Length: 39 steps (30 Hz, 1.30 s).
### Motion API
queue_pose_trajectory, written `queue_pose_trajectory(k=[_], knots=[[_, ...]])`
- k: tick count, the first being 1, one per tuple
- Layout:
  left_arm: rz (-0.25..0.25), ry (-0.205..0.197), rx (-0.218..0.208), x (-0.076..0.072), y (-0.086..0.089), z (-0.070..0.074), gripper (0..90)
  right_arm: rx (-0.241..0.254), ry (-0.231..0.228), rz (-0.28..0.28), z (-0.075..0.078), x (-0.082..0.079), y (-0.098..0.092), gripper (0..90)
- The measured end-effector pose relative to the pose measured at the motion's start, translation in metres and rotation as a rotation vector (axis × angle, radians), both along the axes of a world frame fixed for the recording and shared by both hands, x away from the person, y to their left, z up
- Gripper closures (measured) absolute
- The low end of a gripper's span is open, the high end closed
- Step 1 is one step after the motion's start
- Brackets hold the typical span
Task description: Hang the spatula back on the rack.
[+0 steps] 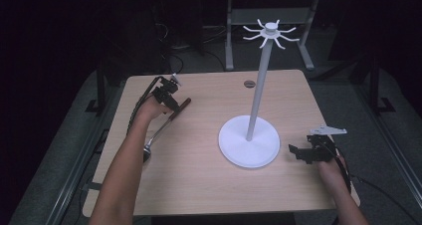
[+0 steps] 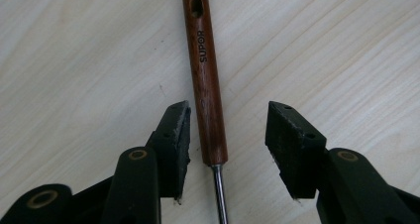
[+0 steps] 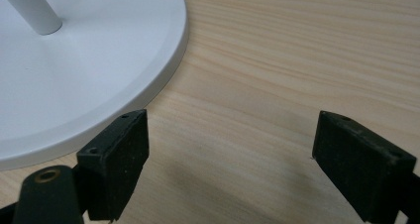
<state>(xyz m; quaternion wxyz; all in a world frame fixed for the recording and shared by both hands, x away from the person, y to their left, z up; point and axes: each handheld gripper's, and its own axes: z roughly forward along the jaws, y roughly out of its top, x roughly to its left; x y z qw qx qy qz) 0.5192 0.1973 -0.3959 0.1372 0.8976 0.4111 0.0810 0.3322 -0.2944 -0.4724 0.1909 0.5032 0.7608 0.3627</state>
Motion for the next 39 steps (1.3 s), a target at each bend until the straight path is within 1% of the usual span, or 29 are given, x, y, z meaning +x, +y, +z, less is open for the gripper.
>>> queue_pose_trajectory(k=[7,15,19,25,30,33,39], knots=[[0.009,0.037,0.038,0.006,-0.001,-0.014,55.5,0.000,0.001,0.001,0.000,0.000,0.000,14.3],[0.009,0.064,0.067,0.009,0.001,-0.027,59.7,0.001,0.002,0.001,0.000,0.000,0.001,14.3],[0.009,0.074,0.071,0.011,0.003,-0.033,61.6,-0.001,0.002,0.002,0.000,0.000,0.001,14.3],[0.004,0.087,0.077,0.012,0.003,-0.035,64.9,-0.001,0.001,0.001,-0.001,0.001,0.000,14.3],[0.012,0.099,0.074,0.012,0.002,-0.039,67.3,0.000,0.000,0.001,-0.001,0.001,0.000,14.3],[0.012,0.102,0.078,0.012,0.001,-0.039,69.7,0.001,0.001,0.001,-0.001,0.000,0.000,14.3],[0.015,0.106,0.076,0.012,0.002,-0.039,70.8,0.001,0.001,0.001,-0.001,0.000,0.000,14.3]])
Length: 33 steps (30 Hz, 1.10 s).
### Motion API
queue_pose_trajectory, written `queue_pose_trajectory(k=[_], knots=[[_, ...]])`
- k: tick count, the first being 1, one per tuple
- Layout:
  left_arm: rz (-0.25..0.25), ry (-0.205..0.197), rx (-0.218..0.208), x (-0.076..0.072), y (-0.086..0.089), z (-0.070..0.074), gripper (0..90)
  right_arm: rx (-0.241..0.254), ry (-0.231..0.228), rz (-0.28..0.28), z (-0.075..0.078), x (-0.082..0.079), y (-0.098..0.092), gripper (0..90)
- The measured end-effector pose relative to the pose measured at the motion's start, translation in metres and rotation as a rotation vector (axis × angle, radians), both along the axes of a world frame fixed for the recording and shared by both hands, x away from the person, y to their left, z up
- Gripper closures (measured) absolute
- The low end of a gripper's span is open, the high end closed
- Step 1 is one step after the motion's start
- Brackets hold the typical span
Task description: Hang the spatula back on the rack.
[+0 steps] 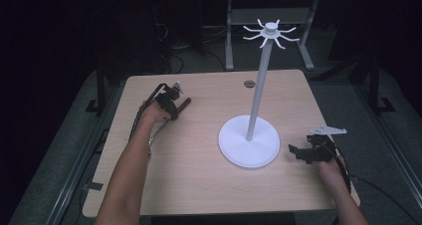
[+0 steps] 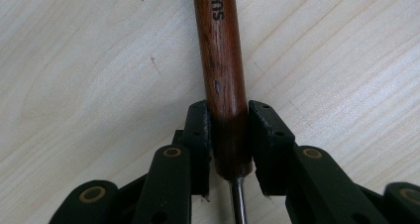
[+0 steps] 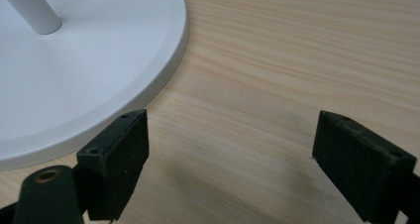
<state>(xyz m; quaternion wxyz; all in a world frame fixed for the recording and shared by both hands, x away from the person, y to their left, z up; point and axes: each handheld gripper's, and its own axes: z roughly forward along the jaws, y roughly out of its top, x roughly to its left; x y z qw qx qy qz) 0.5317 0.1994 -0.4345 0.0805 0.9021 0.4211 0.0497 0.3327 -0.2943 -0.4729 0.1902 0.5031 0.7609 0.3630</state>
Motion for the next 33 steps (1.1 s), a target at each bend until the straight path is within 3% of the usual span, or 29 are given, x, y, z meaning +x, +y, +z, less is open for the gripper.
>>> queue_pose_trajectory(k=[8,14,26,33], knots=[[-0.001,0.009,-0.019,0.001,0.002,0.001,72.8,0.000,-0.001,0.000,0.000,0.000,0.000,14.3],[-0.013,-0.010,-0.023,-0.002,0.001,0.006,73.5,-0.001,0.000,0.001,0.000,0.000,0.000,14.4],[-0.032,-0.093,-0.127,-0.017,0.006,0.035,73.6,-0.002,0.003,0.000,0.000,0.000,0.001,14.3],[-0.078,-0.142,-0.196,-0.031,0.004,0.055,73.6,-0.004,0.003,0.003,-0.001,0.000,0.001,14.3]])
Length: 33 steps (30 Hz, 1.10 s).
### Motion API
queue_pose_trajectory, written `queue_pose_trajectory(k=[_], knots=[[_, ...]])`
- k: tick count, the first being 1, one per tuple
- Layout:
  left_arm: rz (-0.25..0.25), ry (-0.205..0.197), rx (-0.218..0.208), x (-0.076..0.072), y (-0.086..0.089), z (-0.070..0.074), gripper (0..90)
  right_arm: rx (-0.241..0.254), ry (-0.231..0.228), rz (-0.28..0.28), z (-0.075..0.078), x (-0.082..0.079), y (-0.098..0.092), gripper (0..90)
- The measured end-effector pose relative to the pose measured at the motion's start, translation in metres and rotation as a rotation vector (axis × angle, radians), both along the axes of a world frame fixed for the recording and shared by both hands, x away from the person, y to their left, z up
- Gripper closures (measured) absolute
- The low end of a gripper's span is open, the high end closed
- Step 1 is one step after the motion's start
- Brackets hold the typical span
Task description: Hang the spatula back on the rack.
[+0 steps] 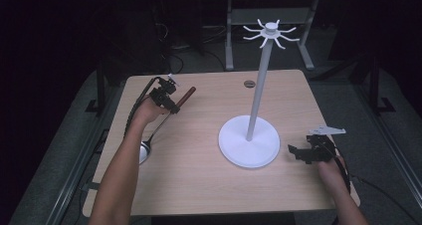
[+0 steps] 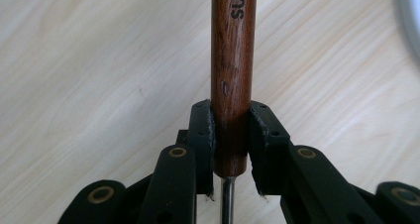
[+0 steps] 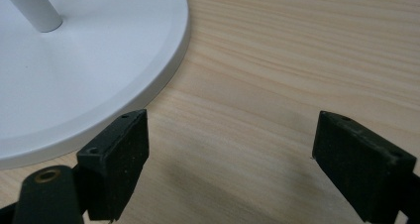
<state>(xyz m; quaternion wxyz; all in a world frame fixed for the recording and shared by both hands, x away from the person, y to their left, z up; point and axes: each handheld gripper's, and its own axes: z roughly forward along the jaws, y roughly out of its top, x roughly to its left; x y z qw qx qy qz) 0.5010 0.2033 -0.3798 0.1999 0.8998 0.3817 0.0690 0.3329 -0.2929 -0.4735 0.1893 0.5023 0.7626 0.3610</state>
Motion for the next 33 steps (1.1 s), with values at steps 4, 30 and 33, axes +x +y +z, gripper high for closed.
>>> queue_pose_trajectory(k=[4,30,33], knots=[[-0.016,-0.034,-0.043,-0.008,-0.002,0.012,73.6,0.000,-0.001,0.000,0.000,0.000,0.000,14.3],[-0.047,-0.336,-0.367,-0.078,0.024,0.055,73.7,-0.003,0.004,0.002,0.000,0.000,0.001,14.3],[-0.066,-0.371,-0.429,-0.088,0.031,0.057,73.7,-0.005,0.005,0.001,-0.001,0.000,0.001,14.3]])
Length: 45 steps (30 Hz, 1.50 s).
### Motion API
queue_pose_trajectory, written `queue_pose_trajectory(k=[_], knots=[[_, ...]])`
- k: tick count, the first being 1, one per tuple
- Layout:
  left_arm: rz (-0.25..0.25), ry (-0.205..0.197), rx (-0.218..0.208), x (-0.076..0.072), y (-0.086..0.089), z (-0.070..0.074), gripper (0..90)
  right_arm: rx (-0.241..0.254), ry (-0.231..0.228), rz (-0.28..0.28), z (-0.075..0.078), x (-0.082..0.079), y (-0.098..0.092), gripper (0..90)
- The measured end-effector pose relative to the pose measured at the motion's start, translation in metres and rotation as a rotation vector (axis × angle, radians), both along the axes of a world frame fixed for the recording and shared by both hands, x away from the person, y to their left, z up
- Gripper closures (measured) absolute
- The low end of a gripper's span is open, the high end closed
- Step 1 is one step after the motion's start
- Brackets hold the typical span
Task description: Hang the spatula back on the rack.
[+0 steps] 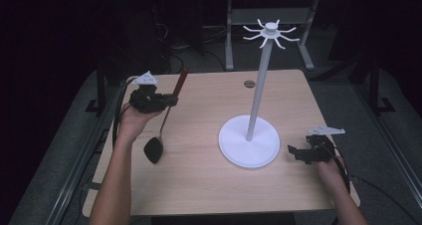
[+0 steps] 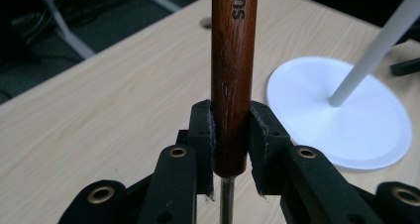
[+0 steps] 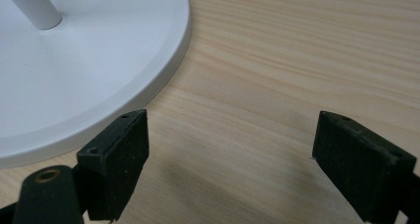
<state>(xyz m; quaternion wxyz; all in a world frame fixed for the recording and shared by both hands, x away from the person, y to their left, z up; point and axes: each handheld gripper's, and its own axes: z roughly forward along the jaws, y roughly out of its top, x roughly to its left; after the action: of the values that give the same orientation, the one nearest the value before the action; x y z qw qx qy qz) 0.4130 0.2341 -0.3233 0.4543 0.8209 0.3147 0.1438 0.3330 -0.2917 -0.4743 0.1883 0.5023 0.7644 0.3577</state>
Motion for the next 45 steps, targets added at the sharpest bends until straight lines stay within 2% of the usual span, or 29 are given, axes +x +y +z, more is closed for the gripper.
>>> queue_pose_trajectory(k=[8,9,12,15,19,24,28,33,36,45], knots=[[-0.050,-0.095,-0.076,-0.013,0.009,0.005,73.7,-0.002,0.001,0.000,0.000,0.000,0.000,14.3],[-0.050,-0.095,-0.076,-0.013,0.009,0.005,73.7,-0.003,0.003,-0.001,0.000,0.000,0.000,14.3],[-0.063,-0.116,-0.124,-0.017,0.013,0.006,73.8,-0.004,0.003,0.000,0.000,0.000,0.000,14.3],[-0.081,-0.122,-0.167,-0.018,0.014,0.007,73.8,-0.003,0.002,-0.001,0.000,0.000,0.000,14.3],[-0.114,-0.132,-0.235,-0.021,0.012,0.010,73.8,-0.004,0.003,-0.001,0.000,0.000,0.000,14.4],[-0.146,-0.143,-0.298,-0.025,0.005,0.013,73.8,-0.003,0.003,-0.001,0.000,0.000,0.000,14.4],[-0.168,-0.137,-0.325,-0.026,0.001,0.019,73.8,-0.003,0.003,-0.001,0.000,0.000,0.000,14.3],[-0.187,-0.145,-0.323,-0.028,-0.008,0.029,73.7,-0.003,0.003,0.000,0.000,0.000,0.001,14.4],[-0.208,-0.145,-0.336,-0.028,-0.014,0.034,73.7,-0.002,0.002,0.000,0.000,0.000,0.001,14.3],[-0.272,-0.166,-0.338,-0.027,-0.032,0.057,73.7,0.000,0.002,0.000,0.000,0.000,0.000,14.4]])
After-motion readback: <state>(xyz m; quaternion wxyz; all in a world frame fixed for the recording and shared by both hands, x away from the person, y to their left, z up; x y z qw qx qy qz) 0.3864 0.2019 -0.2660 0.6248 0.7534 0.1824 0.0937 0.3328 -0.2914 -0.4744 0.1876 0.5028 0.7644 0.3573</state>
